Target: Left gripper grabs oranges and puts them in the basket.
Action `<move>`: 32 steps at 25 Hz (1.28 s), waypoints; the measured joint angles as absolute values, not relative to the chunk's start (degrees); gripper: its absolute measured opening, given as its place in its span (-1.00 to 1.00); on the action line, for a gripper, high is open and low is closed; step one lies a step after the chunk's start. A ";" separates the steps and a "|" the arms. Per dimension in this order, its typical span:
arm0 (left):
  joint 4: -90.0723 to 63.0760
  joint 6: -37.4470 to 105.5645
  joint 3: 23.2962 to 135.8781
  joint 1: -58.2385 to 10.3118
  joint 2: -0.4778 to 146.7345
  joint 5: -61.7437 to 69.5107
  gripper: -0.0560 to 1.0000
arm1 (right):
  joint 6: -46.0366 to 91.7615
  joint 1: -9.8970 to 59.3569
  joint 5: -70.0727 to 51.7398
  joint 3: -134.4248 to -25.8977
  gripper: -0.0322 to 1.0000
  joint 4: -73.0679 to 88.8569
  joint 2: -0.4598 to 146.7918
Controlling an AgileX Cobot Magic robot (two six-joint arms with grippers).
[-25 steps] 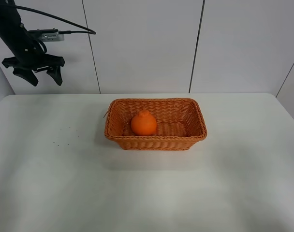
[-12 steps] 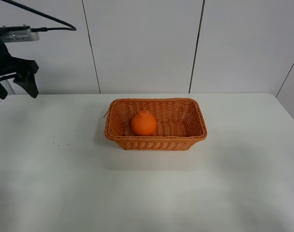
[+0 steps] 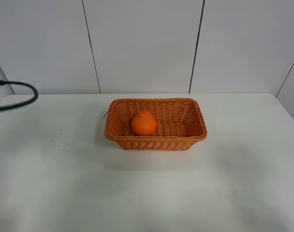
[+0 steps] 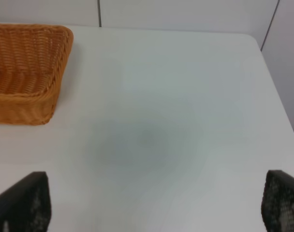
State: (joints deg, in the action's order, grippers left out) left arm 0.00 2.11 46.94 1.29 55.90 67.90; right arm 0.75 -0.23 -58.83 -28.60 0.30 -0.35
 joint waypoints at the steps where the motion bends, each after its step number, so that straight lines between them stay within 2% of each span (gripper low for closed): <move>1: 0.00 2.11 44.81 1.29 53.22 67.83 0.69 | 0.75 -0.23 -58.83 -28.60 0.41 0.30 -0.35; 4: 0.00 2.11 40.61 1.29 47.23 67.22 0.69 | 0.75 -0.23 -58.83 -28.60 0.41 0.30 -0.35; 9: 0.00 2.11 30.92 1.29 28.49 61.74 0.69 | 0.75 -0.23 -58.83 -28.60 0.41 0.30 -0.35; 16: 0.00 2.00 28.28 1.29 12.66 60.59 0.69 | 0.75 -0.23 -58.83 -28.60 0.41 0.30 -0.35; 32: 0.00 0.80 28.22 1.29 -0.31 60.58 0.69 | 0.75 -0.23 -58.83 -28.60 0.41 0.30 -0.35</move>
State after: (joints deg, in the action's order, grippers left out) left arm 0.00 0.80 28.22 1.29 -0.31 60.58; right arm 0.75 -0.23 -58.83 -28.60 0.30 -0.35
